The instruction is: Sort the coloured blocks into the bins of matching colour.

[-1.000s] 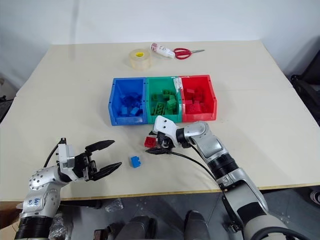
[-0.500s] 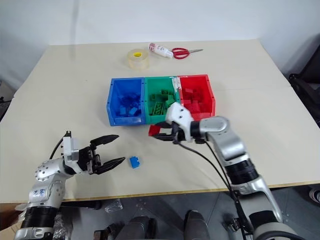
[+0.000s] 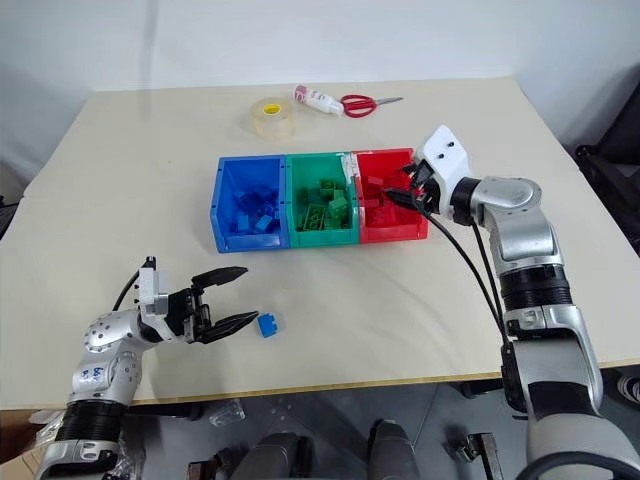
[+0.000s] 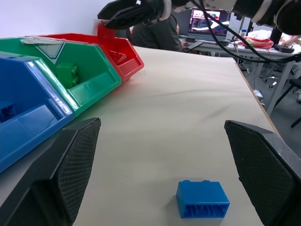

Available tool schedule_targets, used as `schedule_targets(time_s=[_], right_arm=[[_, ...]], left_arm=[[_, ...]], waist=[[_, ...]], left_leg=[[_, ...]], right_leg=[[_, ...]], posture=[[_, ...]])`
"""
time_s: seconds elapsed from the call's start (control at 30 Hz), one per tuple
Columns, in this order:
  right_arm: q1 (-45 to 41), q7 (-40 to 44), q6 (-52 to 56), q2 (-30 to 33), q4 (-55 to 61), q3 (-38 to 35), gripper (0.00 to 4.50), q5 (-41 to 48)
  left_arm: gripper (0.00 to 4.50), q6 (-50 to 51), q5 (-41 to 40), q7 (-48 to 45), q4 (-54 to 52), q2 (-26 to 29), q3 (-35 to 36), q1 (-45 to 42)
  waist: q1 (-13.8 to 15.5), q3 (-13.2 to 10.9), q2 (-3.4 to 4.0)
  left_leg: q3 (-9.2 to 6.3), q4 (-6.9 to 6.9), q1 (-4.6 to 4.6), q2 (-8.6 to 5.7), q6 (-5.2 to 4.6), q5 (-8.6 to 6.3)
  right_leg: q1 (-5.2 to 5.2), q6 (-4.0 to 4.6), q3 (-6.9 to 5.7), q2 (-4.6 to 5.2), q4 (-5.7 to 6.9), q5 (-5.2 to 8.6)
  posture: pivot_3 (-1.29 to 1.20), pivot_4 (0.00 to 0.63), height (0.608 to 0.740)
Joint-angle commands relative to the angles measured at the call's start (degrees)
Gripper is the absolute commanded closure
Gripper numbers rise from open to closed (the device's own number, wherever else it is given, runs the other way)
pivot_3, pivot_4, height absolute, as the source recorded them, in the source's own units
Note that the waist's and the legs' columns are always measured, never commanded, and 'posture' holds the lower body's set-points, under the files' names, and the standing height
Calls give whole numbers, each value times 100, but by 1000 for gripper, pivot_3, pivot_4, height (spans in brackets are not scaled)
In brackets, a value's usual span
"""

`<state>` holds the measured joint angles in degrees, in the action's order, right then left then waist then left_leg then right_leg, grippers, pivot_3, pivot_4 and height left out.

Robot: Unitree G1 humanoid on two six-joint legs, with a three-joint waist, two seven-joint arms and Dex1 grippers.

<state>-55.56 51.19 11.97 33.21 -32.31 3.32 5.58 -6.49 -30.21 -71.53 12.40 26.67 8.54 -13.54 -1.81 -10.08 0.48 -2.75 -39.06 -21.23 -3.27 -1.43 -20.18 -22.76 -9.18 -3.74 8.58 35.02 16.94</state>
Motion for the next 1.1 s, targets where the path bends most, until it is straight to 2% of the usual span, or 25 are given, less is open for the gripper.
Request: schedule_targets(time_s=[0.03, 0.07, 0.27, 0.43, 0.57, 0.7, 0.93, 1.1], right_arm=[[-229, 89, -334, 13, -123, -75, 360, -9], [-230, 126, -351, 23, -117, -86, 48, 2], [162, 616, -134, 285, 520, -184, 48, 235], [1343, 2016, 566, 1042, 2115, -333, 48, 1158], [2178, 2663, 927, 1675, 2791, -627, 48, 1680], [2873, 3105, 966, 2195, 3043, -780, 48, 1872], [2860, 3056, 1099, 2257, 2989, -858, 48, 2018], [2650, 3162, 1009, 2163, 2836, -668, 48, 1967]], left_arm=[[0, -96, -15, -50, -41, -1, 24, -15], [0, -96, -18, -51, -49, 2, 25, -6], [0, -86, -15, -74, -76, -1, 6, 36], [0, -68, 48, -23, -44, 29, -13, -22], [0, -140, 197, 132, -193, 176, 75, 175], [0, -124, 262, 261, -675, 477, 271, 813], [0, -88, 168, 226, -1317, 1301, 1074, 2300], [0, -27, 67, 223, -1565, 1509, 1406, 2691]], waist=[[1, 0, 0], [6, 0, 0], [20, 0, 0], [86, 0, 0], [131, 0, 0], [135, 0, 0], [161, -5, 8], [238, -7, 11]], left_leg=[[0, -1, 0, 0, 0, 0], [0, -1, 0, 1, 0, 0], [-3, -4, -2, 1, 0, 0], [-16, -7, -8, 0, -1, 0], [-2, -12, -7, 2, -1, 0], [7, -7, -3, 11, 0, -1], [15, -6, 1, 23, 5, -5], [6, -9, -1, 15, 3, -7]], right_leg=[[0, 0, 0, 0, 0, 0], [0, 0, 0, 0, 0, 0], [1, 0, 0, 0, 1, 0], [5, 0, -10, 2, -4, 0], [8, 0, -6, 1, -10, 0], [9, 0, 0, -2, -20, 0], [15, 1, 5, -1, -41, 1], [21, 2, 4, 5, -71, 1]], posture=[[0, 150, 740], [0, 150, 740], [0, 150, 740], [0, 150, 740], [0, 150, 740], [0, 150, 740], [0, 150, 740], [0, 150, 740]])
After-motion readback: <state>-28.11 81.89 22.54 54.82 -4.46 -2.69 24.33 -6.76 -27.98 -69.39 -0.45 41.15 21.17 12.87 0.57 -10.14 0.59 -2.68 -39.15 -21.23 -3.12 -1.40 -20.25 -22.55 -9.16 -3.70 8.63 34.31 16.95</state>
